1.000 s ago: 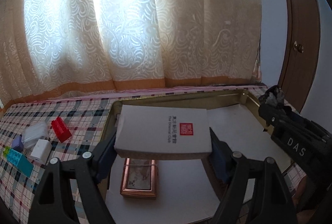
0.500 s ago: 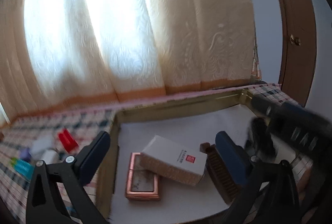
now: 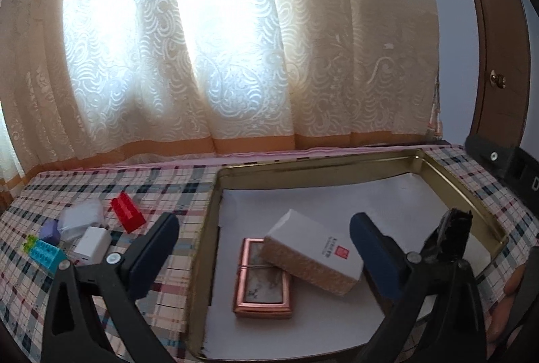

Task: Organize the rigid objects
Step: 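Lower the white box and grey cloth into the tray and open both tools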

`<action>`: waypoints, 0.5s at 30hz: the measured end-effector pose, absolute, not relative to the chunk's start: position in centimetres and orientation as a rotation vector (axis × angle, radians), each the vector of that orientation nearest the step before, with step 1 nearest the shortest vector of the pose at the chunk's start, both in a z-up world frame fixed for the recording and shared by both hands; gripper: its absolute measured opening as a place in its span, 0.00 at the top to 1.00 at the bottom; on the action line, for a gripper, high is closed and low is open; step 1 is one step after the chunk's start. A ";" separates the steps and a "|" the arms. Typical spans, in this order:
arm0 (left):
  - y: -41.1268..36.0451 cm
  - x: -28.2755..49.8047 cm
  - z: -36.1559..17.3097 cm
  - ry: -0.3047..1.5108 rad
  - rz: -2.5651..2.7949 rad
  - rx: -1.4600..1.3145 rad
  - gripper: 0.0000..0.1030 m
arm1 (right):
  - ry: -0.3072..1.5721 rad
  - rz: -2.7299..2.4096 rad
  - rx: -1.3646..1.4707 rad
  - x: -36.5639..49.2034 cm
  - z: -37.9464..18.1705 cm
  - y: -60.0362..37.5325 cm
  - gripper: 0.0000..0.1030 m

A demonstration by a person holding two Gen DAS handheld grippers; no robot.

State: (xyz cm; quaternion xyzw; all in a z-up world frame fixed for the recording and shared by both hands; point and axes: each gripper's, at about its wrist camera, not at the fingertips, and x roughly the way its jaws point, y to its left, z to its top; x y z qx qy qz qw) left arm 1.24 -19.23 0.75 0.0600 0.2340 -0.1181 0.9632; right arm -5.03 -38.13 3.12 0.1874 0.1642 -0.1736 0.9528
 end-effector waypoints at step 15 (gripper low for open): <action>-14.3 1.1 1.0 0.435 -0.142 0.110 0.00 | 0.120 -0.390 0.215 -7.9 4.6 -35.4 0.16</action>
